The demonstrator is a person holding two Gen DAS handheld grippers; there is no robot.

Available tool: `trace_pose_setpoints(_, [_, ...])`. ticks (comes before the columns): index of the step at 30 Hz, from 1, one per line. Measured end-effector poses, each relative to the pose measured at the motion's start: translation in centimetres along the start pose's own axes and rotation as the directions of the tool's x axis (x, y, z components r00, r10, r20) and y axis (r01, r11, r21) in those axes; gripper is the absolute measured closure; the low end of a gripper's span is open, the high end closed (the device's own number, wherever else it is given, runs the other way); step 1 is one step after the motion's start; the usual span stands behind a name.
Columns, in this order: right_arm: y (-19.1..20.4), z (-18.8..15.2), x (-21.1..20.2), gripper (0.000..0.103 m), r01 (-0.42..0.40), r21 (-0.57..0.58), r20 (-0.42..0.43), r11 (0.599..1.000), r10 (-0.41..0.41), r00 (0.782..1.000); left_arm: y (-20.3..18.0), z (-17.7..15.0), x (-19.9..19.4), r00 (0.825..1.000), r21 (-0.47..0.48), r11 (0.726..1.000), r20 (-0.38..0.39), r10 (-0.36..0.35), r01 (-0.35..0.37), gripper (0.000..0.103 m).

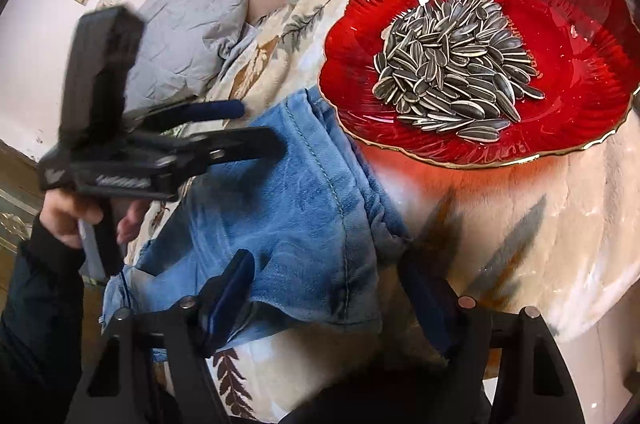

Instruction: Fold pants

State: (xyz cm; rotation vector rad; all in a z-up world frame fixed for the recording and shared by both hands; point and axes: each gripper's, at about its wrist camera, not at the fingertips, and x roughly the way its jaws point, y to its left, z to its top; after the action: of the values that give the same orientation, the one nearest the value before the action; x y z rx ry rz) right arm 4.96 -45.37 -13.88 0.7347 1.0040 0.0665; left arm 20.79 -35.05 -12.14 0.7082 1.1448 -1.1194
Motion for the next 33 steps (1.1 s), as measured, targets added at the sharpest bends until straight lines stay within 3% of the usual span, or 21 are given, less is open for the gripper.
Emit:
trace_pose_setpoints(3, [0.1, -0.1, 0.1, 0.038, 0.042, -0.005, -0.001, 0.999, -0.042, 0.999, 0.4, 0.6, 1.8, 0.998, 0.007, 1.0, -0.065, -0.013, 0.013, 0.009])
trace_pose_setpoints(4, [0.2, 0.0, 0.2, 0.045, 0.056, -0.01, -0.001, 0.998, -0.056, 0.998, 0.5, 0.7, 2.1, 0.997, 0.0, 1.0, -0.074, -0.025, 0.025, 0.015])
trace_pose_setpoints(5, [0.2, 0.0, 0.3, 0.05, 0.071, -0.014, 0.0, 0.997, -0.071, 0.997, 0.6, 0.6, 2.4, 0.995, -0.013, 0.998, -0.076, -0.069, 0.068, 0.027])
trace_pose_setpoints(6, [0.3, 0.0, 0.4, 0.058, 0.076, -0.019, -0.001, 0.997, -0.076, 0.997, 0.7, 0.6, 2.5, 0.987, -0.026, 0.991, -0.083, -0.135, 0.133, 0.054])
trace_pose_setpoints(7, [0.4, 0.1, 0.5, 0.064, 0.073, -0.022, -0.002, 0.997, -0.073, 0.997, 0.5, 0.5, 2.2, 0.984, -0.028, 0.987, -0.073, -0.161, 0.16, 0.069])
trace_pose_setpoints(9, [0.6, 0.1, 0.5, 0.07, 0.063, -0.032, 0.002, 0.997, -0.063, 0.998, -0.2, 0.0, 1.0, 0.991, 0.018, 0.992, -0.047, -0.125, 0.126, 0.094])
trace_pose_setpoints(15, [3.1, -0.1, -1.7, 0.074, 0.065, -0.126, 0.122, 0.99, -0.049, 0.991, -0.4, -0.2, -4.0, 0.983, 0.037, 0.987, 0.094, -0.158, 0.155, 0.095])
trace_pose_setpoints(17, [4.5, 0.1, -3.3, 0.074, 0.119, -0.18, 0.19, 0.977, -0.084, 0.978, -0.6, 0.8, -4.3, 0.982, 0.037, 0.987, 0.104, -0.16, 0.157, 0.095])
trace_pose_setpoints(22, [3.9, 1.9, -3.5, 0.074, 0.194, -0.167, 0.213, 0.967, -0.156, 0.964, -1.0, 3.0, -2.3, 0.985, 0.007, 0.989, 0.088, -0.15, 0.15, 0.095])
trace_pose_setpoints(28, [5.0, 1.6, -3.8, 0.074, 0.191, -0.2, 0.24, 0.961, -0.141, 0.961, -0.1, 0.9, -5.4, 0.973, -0.003, 0.984, 0.149, -0.177, 0.179, 0.095])
trace_pose_setpoints(30, [6.7, 0.9, -4.8, 0.074, 0.21, -0.261, 0.28, 0.942, -0.135, 0.951, -0.1, -0.3, -7.3, 0.968, 0.0, 0.985, 0.185, -0.169, 0.172, 0.095])
trace_pose_setpoints(33, [10.8, -0.6, -5.9, 0.074, 0.253, -0.398, 0.347, 0.882, -0.111, 0.931, 0.2, -3.4, -11.1, 0.96, 0.008, 0.991, 0.244, -0.135, 0.137, 0.094])
